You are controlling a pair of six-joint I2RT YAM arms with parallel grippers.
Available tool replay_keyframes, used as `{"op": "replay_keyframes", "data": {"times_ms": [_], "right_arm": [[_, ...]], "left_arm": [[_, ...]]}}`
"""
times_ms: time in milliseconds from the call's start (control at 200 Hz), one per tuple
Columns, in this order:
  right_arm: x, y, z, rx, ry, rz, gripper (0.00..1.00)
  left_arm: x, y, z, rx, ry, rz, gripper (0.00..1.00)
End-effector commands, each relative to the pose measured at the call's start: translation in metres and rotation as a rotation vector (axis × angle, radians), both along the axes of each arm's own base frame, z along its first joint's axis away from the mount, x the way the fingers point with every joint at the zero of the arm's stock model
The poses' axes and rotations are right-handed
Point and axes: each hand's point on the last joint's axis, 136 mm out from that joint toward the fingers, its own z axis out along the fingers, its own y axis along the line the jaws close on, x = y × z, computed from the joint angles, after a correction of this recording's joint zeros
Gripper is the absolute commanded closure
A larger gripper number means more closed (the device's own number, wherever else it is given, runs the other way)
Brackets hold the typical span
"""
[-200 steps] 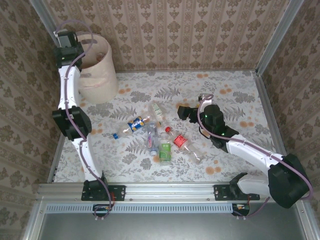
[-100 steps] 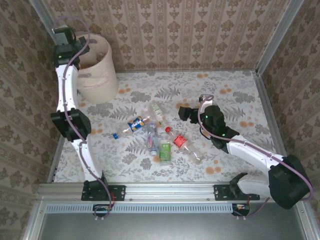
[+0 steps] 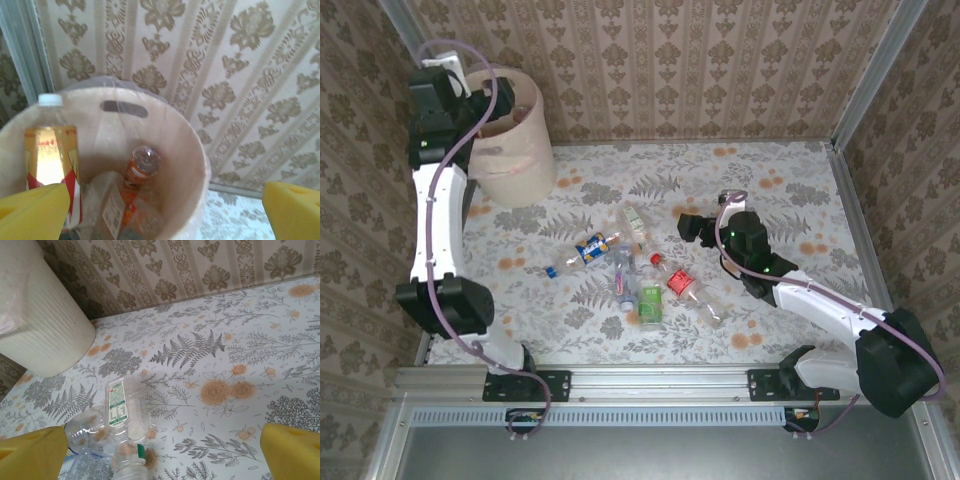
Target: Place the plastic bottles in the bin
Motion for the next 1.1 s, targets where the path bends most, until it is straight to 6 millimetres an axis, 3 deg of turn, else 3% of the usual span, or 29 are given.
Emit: {"op": "replay_keyframes", "data": {"times_ms": [0, 125, 230, 425, 620, 645, 865, 980, 1095], "right_arm": [[0.003, -0.003, -0.011, 0.006, 0.021, -0.023, 0.0], [0.003, -0.001, -0.018, 0.017, 0.051, -0.018, 0.0], [0.002, -0.001, -0.02, 0.016, 0.058, -0.018, 0.0], [0.001, -0.006, -0.025, 0.0, 0.084, -0.042, 0.0], [-0.001, -0.011, -0.027, -0.016, 0.085, -0.058, 0.0], [-0.001, -0.011, -0.027, -0.02, 0.086, -0.058, 0.0], [0.002, -0.013, -0.03, -0.033, 0.088, -0.07, 0.0], [0.004, -0.01, -0.031, -0.027, 0.096, -0.064, 0.0], [0.004, -0.009, -0.03, -0.023, 0.1, -0.06, 0.0]], "left_arm": [[-0.015, -0.024, -0.009, -0.029, -0.017, -0.081, 0.0], [-0.033, -0.054, -0.032, -0.032, 0.008, -0.117, 0.0], [-0.043, -0.082, -0.063, -0.025, 0.076, -0.144, 0.0], [-0.062, -0.132, -0.139, -0.14, 0.304, -0.106, 0.0], [-0.113, -0.168, -0.204, -0.131, 0.495, -0.089, 0.06], [-0.125, -0.182, -0.213, -0.126, 0.523, -0.129, 0.07], [-0.194, -0.223, -0.281, -0.081, 0.778, -0.288, 0.1], [-0.21, -0.236, -0.309, -0.038, 0.872, -0.321, 0.12], [-0.21, -0.244, -0.327, -0.016, 0.924, -0.335, 0.16]]}}
